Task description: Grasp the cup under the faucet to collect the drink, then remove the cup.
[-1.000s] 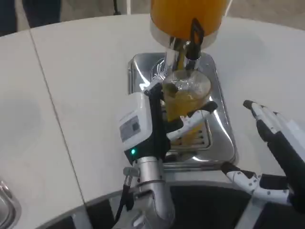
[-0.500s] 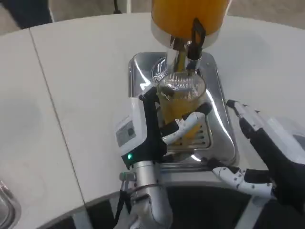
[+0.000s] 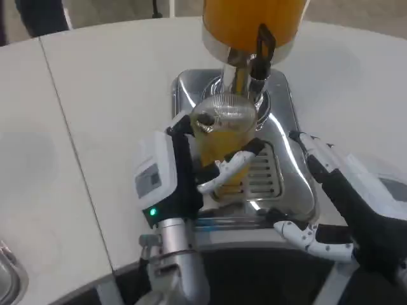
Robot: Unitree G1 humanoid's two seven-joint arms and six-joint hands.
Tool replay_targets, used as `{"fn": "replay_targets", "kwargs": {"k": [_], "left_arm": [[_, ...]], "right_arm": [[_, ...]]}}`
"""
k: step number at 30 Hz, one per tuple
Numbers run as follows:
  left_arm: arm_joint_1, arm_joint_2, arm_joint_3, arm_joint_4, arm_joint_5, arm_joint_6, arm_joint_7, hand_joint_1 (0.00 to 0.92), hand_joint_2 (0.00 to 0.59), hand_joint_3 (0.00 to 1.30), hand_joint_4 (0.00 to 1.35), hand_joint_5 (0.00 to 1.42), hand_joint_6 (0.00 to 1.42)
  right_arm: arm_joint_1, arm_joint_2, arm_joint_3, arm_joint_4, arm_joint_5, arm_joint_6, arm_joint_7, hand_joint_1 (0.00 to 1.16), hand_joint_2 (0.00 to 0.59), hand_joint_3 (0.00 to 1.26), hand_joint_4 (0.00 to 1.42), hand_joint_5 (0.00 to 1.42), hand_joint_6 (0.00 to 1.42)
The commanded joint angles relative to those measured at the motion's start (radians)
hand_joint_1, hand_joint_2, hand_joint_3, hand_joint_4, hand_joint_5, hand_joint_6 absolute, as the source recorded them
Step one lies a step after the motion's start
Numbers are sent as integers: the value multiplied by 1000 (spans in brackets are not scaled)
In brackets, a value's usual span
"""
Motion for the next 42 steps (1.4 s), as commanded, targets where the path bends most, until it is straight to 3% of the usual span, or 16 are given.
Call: {"fn": "replay_targets", "kwargs": {"k": [1, 3, 8, 16, 21, 25, 28, 42], "left_arm": [[25, 42, -8, -60, 34, -53, 18, 605, 75, 1117, 1231, 1424, 1424], [44, 70, -6, -80, 40, -59, 12, 605, 75, 1117, 1230, 1424, 1424], [94, 114, 1, -141, 45, -60, 1, 605, 75, 1117, 1230, 1424, 1424], [149, 151, 29, -241, 52, -53, -26, 605, 75, 1117, 1230, 1424, 1424], [194, 161, 48, -304, 55, -47, -39, 605, 75, 1117, 1230, 1424, 1424], [217, 161, 57, -338, 61, -41, -46, 605, 74, 1117, 1230, 1424, 1424], [239, 174, 66, -373, 68, -39, -53, 605, 74, 1118, 1230, 1424, 1424], [389, 209, 105, -594, 104, -22, -110, 609, 76, 1118, 1217, 1424, 1424]], "right_arm": [[-3, -42, -8, -7, 10, -24, -23, 522, 380, 0, 0, 0, 61], [3, -56, -18, -2, 30, -25, -24, 524, 381, 0, 0, 0, 62], [34, -132, -51, -7, 51, -75, -53, 530, 389, 0, 0, 0, 49], [126, -211, -83, -28, 44, -179, -125, 533, 390, 0, 0, 0, 42], [175, -223, -97, -47, 39, -223, -160, 534, 401, 0, 0, 0, 35], [246, -247, -141, -39, 61, -289, -235, 533, 405, 0, 0, 0, 33], [281, -259, -169, -32, 70, -309, -253, 533, 406, 0, 0, 0, 29], [239, -272, -177, -31, 109, -301, -214, 518, 407, 0, 0, 0, 19]]}}
